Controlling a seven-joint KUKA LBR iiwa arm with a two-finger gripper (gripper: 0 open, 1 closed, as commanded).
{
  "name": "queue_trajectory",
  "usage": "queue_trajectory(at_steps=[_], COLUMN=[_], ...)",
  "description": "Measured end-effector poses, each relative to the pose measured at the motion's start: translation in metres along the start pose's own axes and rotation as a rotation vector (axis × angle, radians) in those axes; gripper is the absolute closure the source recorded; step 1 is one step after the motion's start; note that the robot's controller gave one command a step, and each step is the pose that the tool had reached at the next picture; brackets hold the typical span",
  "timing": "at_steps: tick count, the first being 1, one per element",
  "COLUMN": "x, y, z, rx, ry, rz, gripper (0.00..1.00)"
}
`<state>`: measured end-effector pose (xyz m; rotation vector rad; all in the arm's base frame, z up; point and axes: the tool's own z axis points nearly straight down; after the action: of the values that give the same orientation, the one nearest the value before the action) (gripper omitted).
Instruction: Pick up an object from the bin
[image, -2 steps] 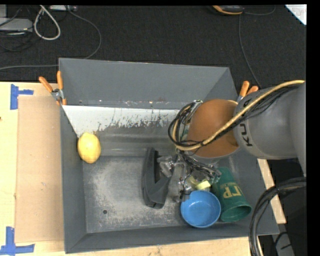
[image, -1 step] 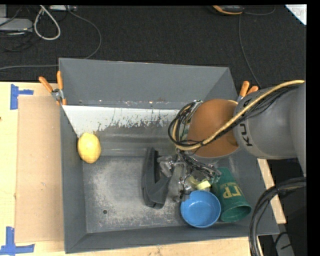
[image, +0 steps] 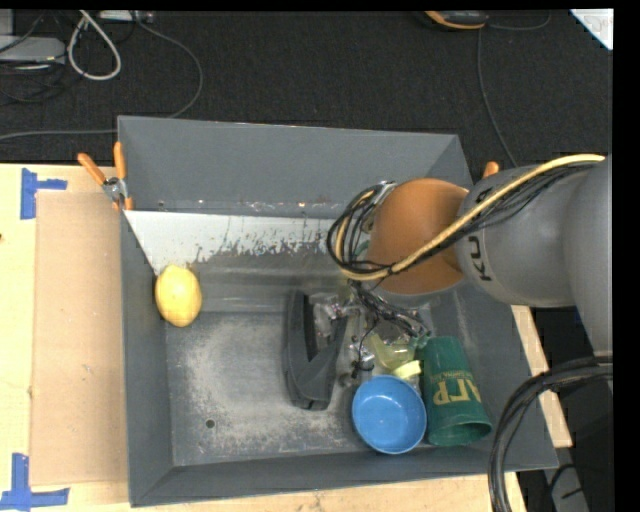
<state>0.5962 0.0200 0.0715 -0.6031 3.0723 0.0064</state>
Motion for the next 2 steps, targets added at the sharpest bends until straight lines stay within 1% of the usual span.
queue_trajectory(at_steps=[1,2], x=[0.008,0.013], y=[0.007,-0.016], z=[-0.003,-0.007], rx=[-0.002,-0.003], ry=[0.007,-0.001], rz=[0.189,0.284], gripper=[0.00,1.00])
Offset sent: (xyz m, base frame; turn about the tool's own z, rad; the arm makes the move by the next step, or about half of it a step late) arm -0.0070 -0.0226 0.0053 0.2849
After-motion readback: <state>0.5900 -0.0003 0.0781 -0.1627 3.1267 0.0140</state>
